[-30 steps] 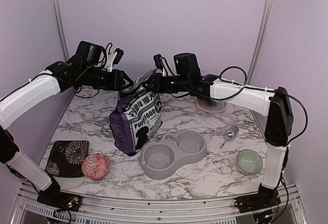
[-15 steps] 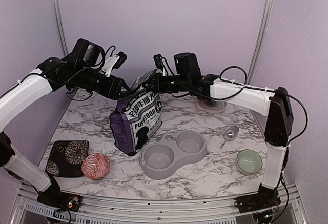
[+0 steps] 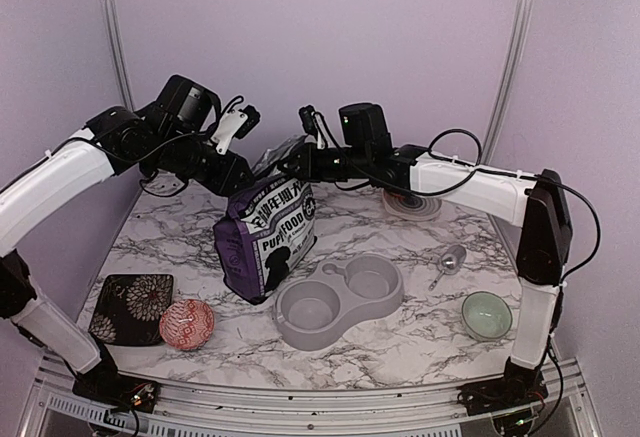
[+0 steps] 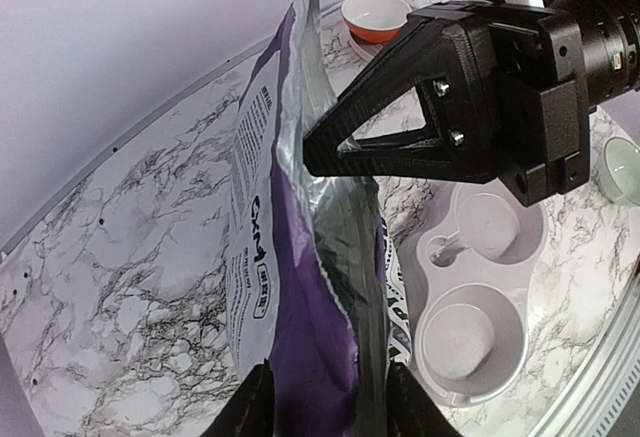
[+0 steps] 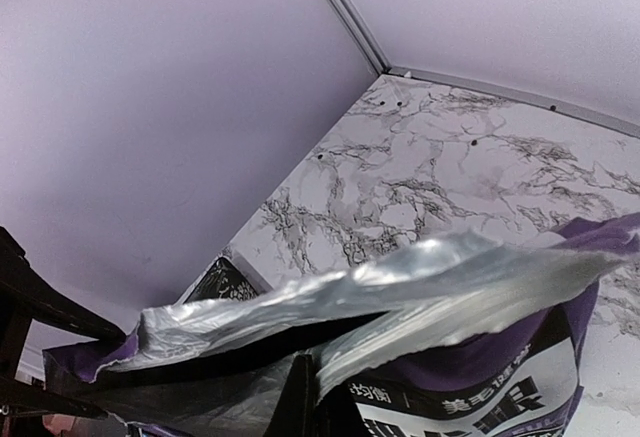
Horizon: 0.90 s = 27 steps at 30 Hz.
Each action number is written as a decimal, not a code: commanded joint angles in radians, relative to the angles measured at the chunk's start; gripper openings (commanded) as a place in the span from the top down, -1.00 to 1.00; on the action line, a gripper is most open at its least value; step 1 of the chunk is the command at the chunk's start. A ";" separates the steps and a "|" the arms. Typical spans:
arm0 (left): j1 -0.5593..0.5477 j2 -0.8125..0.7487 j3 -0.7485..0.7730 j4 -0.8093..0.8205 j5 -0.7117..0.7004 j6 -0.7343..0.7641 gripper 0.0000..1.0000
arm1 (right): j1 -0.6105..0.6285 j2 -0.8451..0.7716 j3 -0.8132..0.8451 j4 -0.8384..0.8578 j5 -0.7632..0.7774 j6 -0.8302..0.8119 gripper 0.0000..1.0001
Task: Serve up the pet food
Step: Open the seal of the pet food bag.
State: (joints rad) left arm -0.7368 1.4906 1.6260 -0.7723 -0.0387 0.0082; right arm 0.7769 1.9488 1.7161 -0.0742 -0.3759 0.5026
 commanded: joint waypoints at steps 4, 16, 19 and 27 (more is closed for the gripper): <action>0.006 0.008 0.035 -0.046 -0.130 -0.013 0.54 | 0.005 -0.016 0.022 -0.022 -0.005 -0.045 1.00; 0.038 -0.028 0.027 -0.050 -0.283 -0.132 0.77 | -0.008 -0.051 0.016 -0.073 0.046 -0.118 1.00; 0.050 -0.041 0.038 -0.050 -0.268 -0.148 0.79 | -0.010 -0.061 0.009 -0.076 0.046 -0.126 1.00; 0.050 -0.037 0.100 -0.046 -0.027 -0.083 0.51 | -0.010 -0.078 -0.006 -0.068 0.022 -0.133 1.00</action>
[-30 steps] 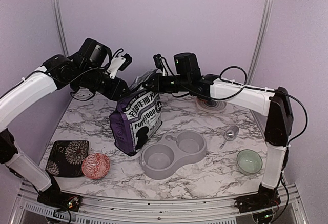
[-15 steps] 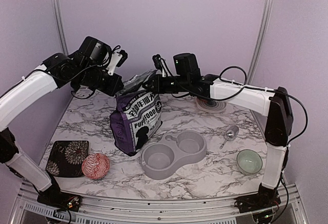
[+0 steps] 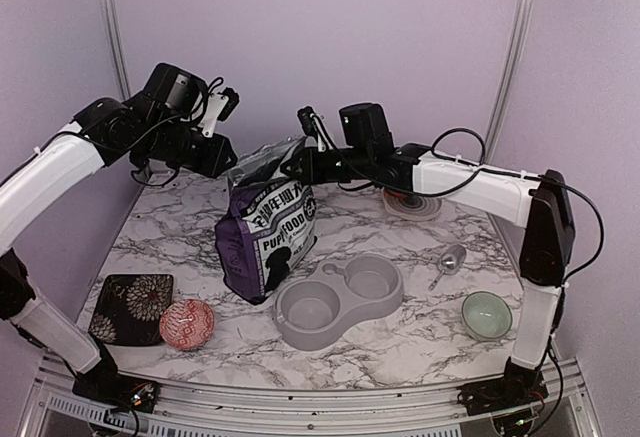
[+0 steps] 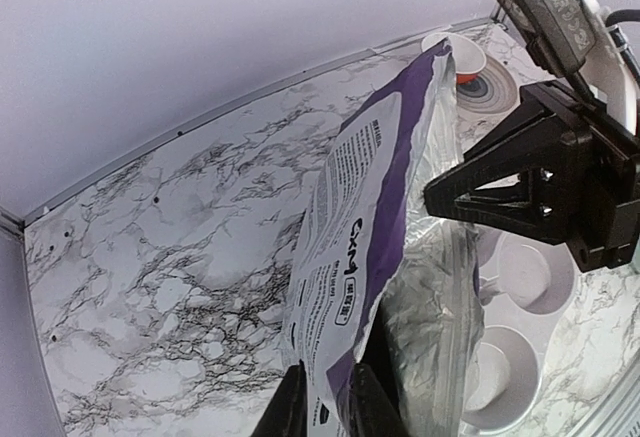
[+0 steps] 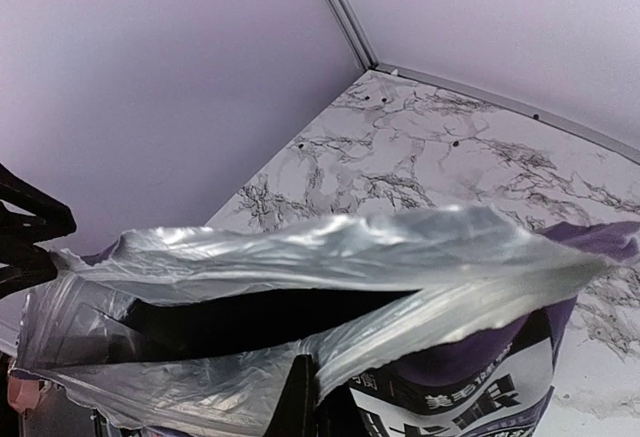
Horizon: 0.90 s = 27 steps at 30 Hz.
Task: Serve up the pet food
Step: Open the seal of the pet food bag.
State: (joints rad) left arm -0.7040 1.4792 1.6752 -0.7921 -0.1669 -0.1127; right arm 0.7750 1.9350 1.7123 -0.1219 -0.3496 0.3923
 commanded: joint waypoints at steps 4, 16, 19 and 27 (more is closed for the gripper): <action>0.017 -0.014 0.075 -0.025 0.135 0.076 0.11 | -0.007 -0.072 -0.006 -0.016 -0.012 -0.024 1.00; -0.001 0.065 0.127 -0.027 0.195 0.162 -0.04 | -0.009 -0.083 -0.028 -0.005 -0.023 -0.028 1.00; -0.002 0.093 0.136 -0.028 0.196 0.165 -0.01 | -0.008 -0.083 -0.025 -0.006 -0.026 -0.030 1.00; -0.003 0.153 0.149 -0.035 0.208 0.183 0.09 | -0.009 -0.089 -0.024 -0.005 -0.033 -0.029 1.00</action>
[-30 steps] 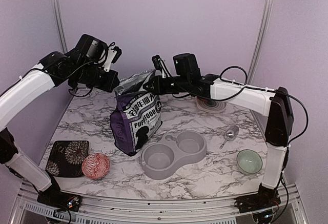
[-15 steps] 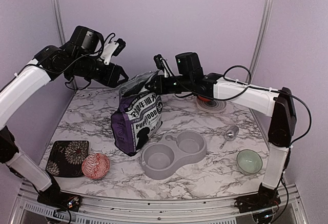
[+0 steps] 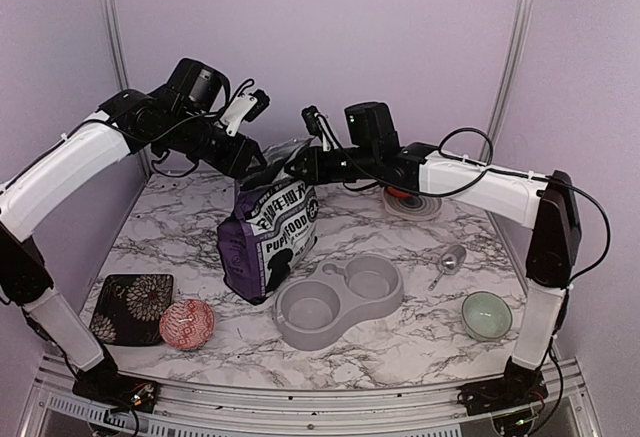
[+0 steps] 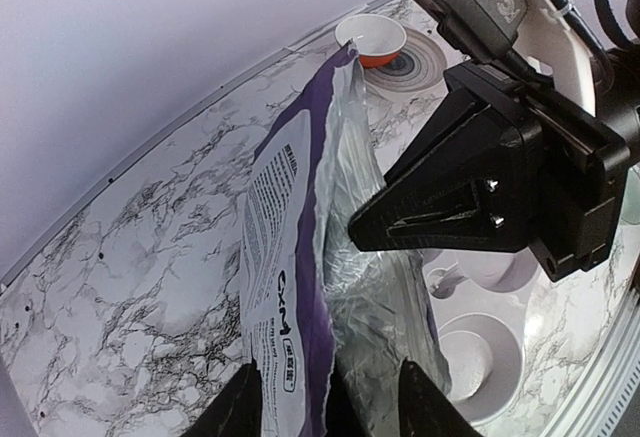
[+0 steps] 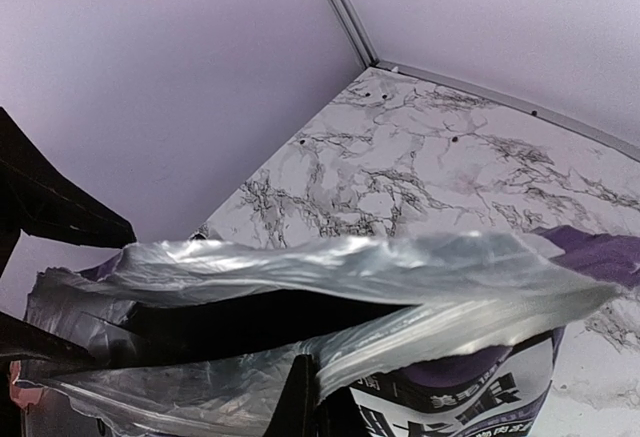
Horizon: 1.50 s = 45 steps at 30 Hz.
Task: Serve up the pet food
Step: Open the seal of the pet food bag.
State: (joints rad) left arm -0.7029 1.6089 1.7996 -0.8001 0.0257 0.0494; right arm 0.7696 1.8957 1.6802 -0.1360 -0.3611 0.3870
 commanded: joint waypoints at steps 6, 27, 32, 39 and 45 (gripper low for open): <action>-0.003 0.060 0.032 -0.027 -0.067 0.013 0.83 | -0.004 -0.066 0.008 0.000 -0.023 -0.033 1.00; -0.005 0.030 0.065 -0.027 -0.341 -0.116 1.00 | -0.187 -0.230 0.127 -0.156 -0.132 0.089 1.00; -0.005 0.033 0.075 -0.013 -0.241 -0.106 0.83 | -0.193 -0.164 0.142 -0.163 -0.170 0.067 0.80; -0.005 0.066 0.099 0.060 -0.079 0.028 -0.12 | -0.193 -0.102 0.198 -0.225 -0.182 0.023 0.05; -0.005 0.135 0.178 0.065 -0.032 0.160 -0.24 | -0.192 -0.146 0.145 -0.238 -0.124 -0.012 -0.29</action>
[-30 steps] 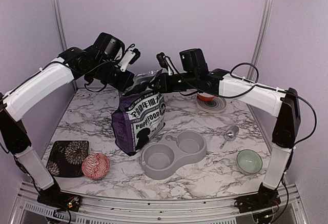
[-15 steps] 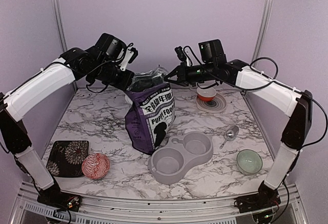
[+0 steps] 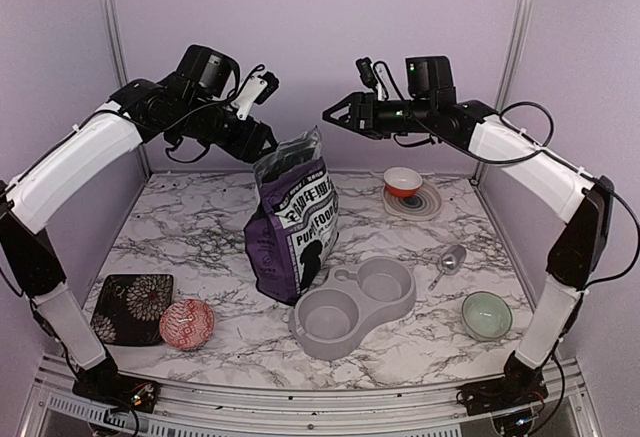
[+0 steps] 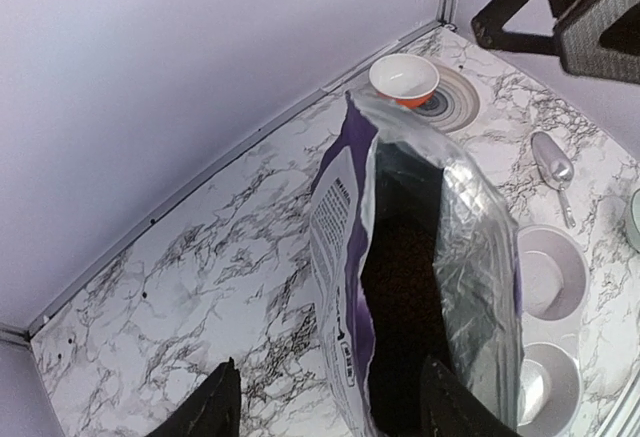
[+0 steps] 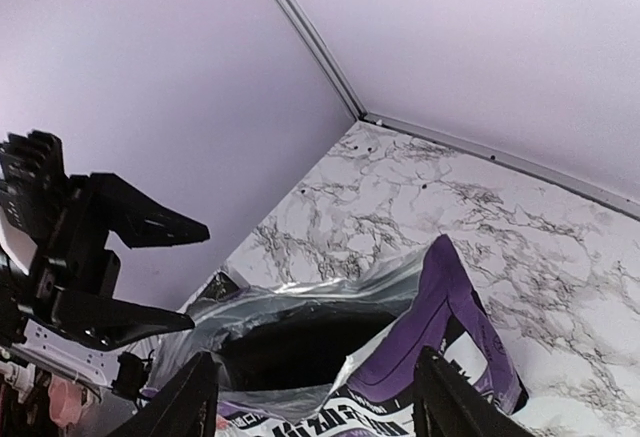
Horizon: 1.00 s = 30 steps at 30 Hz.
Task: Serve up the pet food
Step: Open the seal of the pet food bag.
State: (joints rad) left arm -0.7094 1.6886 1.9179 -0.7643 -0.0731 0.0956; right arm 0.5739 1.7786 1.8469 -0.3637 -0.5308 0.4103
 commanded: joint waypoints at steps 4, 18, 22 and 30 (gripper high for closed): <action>0.003 0.111 0.107 0.029 0.107 0.195 -0.29 | 0.003 -0.064 -0.107 0.002 0.083 -0.053 -0.32; 0.023 0.337 0.305 0.030 0.051 0.186 1.00 | 0.003 -0.168 -0.283 0.051 0.070 -0.077 -0.34; 0.039 0.310 0.303 0.030 -0.083 0.098 1.00 | 0.003 -0.194 -0.329 0.079 0.084 -0.090 -0.34; 0.080 0.192 0.216 0.027 -0.360 -0.206 1.00 | 0.001 -0.144 -0.232 0.054 0.128 -0.115 -0.33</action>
State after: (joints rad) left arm -0.6575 2.0087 2.1765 -0.7628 -0.2344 0.0799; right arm 0.5739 1.6138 1.5314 -0.3153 -0.4427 0.3206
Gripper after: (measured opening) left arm 0.007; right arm 0.668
